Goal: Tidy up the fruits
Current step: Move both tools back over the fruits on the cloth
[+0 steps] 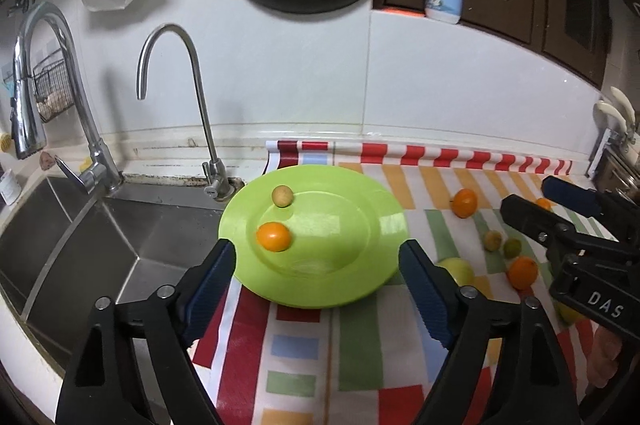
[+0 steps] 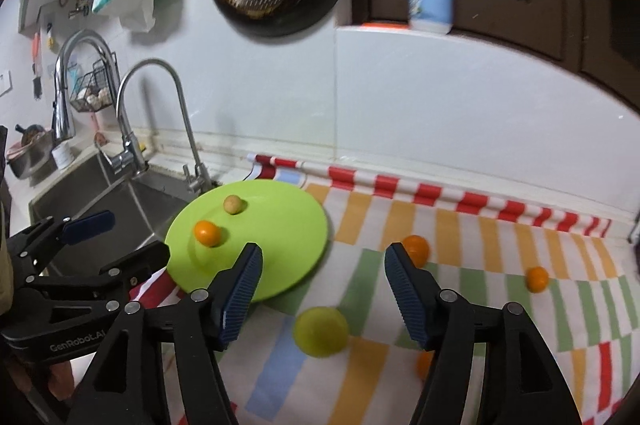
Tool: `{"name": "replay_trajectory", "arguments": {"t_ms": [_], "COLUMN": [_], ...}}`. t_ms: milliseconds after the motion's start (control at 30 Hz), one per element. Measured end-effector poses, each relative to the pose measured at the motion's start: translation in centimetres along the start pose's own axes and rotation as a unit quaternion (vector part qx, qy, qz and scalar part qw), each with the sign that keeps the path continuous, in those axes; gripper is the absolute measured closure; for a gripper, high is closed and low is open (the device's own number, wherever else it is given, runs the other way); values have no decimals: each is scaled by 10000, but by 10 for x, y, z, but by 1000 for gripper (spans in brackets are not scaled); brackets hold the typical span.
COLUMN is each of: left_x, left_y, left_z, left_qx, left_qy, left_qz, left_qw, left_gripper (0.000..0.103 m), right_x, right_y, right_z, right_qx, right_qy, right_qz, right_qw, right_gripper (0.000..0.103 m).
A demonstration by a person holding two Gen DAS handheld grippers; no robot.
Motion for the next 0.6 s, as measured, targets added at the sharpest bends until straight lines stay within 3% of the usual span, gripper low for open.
{"name": "replay_trajectory", "arguments": {"t_ms": [267,600], "left_x": [27,44], "left_y": [6,9], "left_z": [29,53], "left_qx": [-281,-658], "left_qy": [176,443], "left_qz": [231,377], "left_qw": [9992,9961], "left_gripper": [13,11], "right_x": [42,72], "right_y": [20,46], "right_z": [24,46], "right_qx": [-180,-720], "right_qy": [402,655], "right_qz": [276,361], "right_qw": [9986,9946], "right_gripper": [27,27]}}
Point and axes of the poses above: each gripper's, at about its wrist camera, not at the fingertips, and x roughly against the way its jaws point, z to its right, y to its underside, the point moved 10 cm from there along -x, roughly the way its jaws point, and after that the axes turned 14 degrees about -z, right-handed, at the moved point
